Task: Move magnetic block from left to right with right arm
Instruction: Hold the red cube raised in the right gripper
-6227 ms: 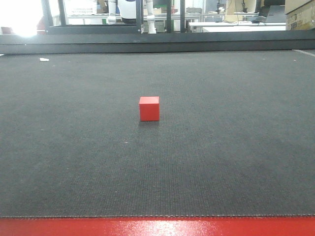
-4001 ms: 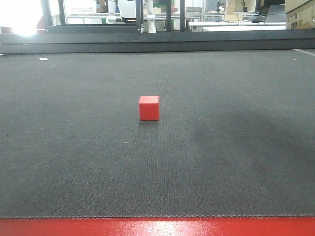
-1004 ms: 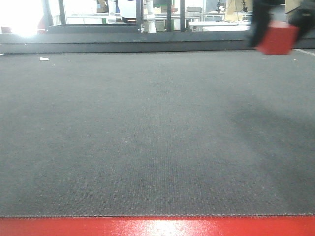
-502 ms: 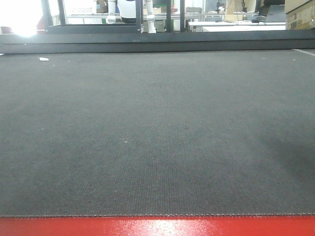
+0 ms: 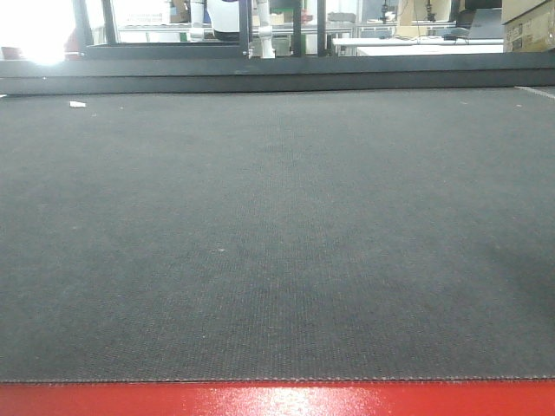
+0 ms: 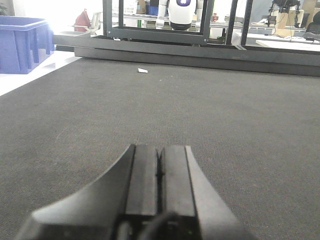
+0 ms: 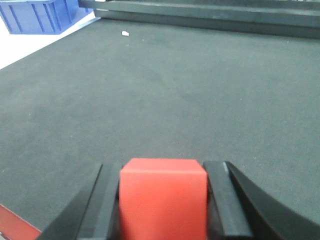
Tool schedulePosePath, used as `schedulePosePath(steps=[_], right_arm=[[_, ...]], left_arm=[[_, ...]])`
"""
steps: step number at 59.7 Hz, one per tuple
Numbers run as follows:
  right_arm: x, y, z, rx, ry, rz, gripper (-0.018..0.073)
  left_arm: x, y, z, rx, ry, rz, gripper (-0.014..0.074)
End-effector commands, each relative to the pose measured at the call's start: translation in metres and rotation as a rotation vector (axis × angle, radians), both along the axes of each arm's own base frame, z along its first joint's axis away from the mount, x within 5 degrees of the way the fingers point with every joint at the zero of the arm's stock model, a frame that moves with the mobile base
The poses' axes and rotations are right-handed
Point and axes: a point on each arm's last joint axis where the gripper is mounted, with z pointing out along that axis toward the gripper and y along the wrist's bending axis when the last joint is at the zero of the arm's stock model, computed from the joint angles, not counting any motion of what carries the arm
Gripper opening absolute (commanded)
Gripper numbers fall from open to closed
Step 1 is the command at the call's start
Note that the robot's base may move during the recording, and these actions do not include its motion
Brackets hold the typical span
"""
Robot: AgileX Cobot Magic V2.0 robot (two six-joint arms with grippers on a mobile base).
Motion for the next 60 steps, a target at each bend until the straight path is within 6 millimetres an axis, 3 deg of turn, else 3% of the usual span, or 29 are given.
schedulePosePath(steps=[1,60], right_arm=[[-0.0005,0.0001,0.0164,0.033,-0.112,0.010,0.0132],[-0.0005,0.0001,0.0164,0.033,-0.112,0.010,0.0132]], left_arm=[[-0.0015,-0.0004,0.0058,-0.006,-0.095,-0.008,-0.0116],[-0.0015,-0.0004,0.0058,-0.006,-0.095,-0.008,-0.0116]])
